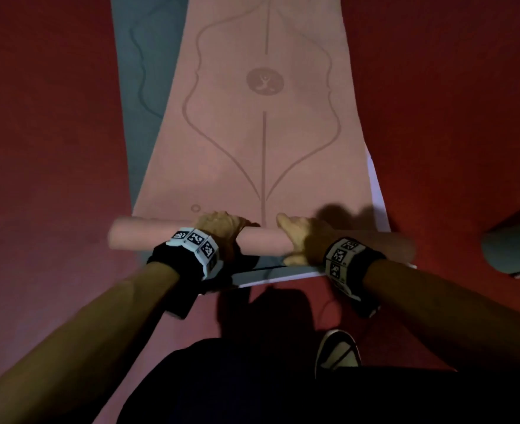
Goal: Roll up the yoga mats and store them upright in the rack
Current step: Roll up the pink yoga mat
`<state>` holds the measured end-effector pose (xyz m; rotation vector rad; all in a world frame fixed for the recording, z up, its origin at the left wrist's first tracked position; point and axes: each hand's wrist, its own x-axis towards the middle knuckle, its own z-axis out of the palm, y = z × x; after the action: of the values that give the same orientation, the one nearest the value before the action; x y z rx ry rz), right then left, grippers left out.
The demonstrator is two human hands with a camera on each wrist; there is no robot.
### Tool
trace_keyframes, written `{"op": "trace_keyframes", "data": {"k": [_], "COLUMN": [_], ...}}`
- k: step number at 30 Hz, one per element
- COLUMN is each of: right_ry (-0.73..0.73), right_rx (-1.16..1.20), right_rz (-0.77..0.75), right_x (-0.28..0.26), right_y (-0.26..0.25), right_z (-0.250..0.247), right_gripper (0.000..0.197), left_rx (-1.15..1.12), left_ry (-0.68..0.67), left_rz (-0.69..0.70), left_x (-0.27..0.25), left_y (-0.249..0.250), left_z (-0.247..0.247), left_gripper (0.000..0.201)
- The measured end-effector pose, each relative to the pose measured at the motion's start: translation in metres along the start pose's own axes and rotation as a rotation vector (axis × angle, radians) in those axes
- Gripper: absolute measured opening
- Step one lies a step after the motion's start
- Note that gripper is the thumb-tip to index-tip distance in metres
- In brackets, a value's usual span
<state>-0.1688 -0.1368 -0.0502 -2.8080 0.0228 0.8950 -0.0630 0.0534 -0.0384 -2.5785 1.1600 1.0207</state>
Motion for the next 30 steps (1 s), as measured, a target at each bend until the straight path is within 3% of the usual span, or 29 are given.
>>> {"op": "trace_keyframes", "data": {"k": [3, 6, 8, 10, 13, 16, 18, 20, 22, 24, 26, 28, 30], "right_ry": [-0.04, -0.078, -0.084, -0.078, 0.05, 0.215, 0.106, -0.059, -0.092, -0.141, -0.191, -0.166, -0.175], "right_rx": [0.058, 0.166, 0.19, 0.173, 0.081, 0.009, -0.041, 0.014, 0.101, 0.144, 0.12, 0.048, -0.014], "right_rz": [0.06, 0.067, 0.047, 0.023, -0.062, -0.109, -0.08, -0.001, 0.032, 0.053, 0.074, 0.089, 0.132], "right_x": [-0.007, -0.008, -0.01, -0.012, -0.026, -0.037, -0.036, -0.029, -0.023, -0.014, -0.009, -0.015, -0.03], "right_y": [-0.005, 0.002, 0.006, 0.006, 0.002, -0.002, -0.007, -0.009, -0.012, -0.01, -0.011, -0.016, -0.023], "right_z": [-0.005, -0.014, -0.021, -0.022, -0.014, -0.008, -0.017, -0.031, -0.043, -0.045, -0.044, -0.048, -0.053], "right_gripper": [0.069, 0.057, 0.054, 0.054, 0.08, 0.086, 0.082, 0.074, 0.064, 0.056, 0.055, 0.061, 0.06], "left_rx": [0.046, 0.103, 0.097, 0.068, 0.123, -0.178, -0.25, -0.127, -0.01, -0.007, -0.059, -0.156, -0.2], "left_ry": [0.045, 0.2, 0.229, 0.132, -0.156, -0.228, -0.257, -0.154, 0.01, 0.081, 0.008, -0.144, -0.286], "left_rz": [0.048, 0.15, 0.153, 0.1, -0.12, -0.023, 0.063, 0.105, 0.155, 0.155, 0.099, 0.013, 0.094], "left_x": [-0.003, -0.009, -0.012, -0.012, -0.007, 0.005, 0.004, 0.005, 0.005, 0.004, 0.006, 0.011, 0.017], "left_y": [0.007, 0.016, 0.021, 0.031, 0.041, 0.019, 0.01, 0.015, 0.018, 0.021, 0.023, 0.023, 0.018], "left_z": [-0.008, -0.004, -0.006, -0.015, -0.032, -0.039, -0.039, -0.032, -0.02, -0.011, -0.013, -0.023, -0.029], "left_gripper": [0.064, 0.059, 0.057, 0.057, 0.029, 0.03, 0.035, 0.048, 0.067, 0.07, 0.058, 0.032, 0.038]}}
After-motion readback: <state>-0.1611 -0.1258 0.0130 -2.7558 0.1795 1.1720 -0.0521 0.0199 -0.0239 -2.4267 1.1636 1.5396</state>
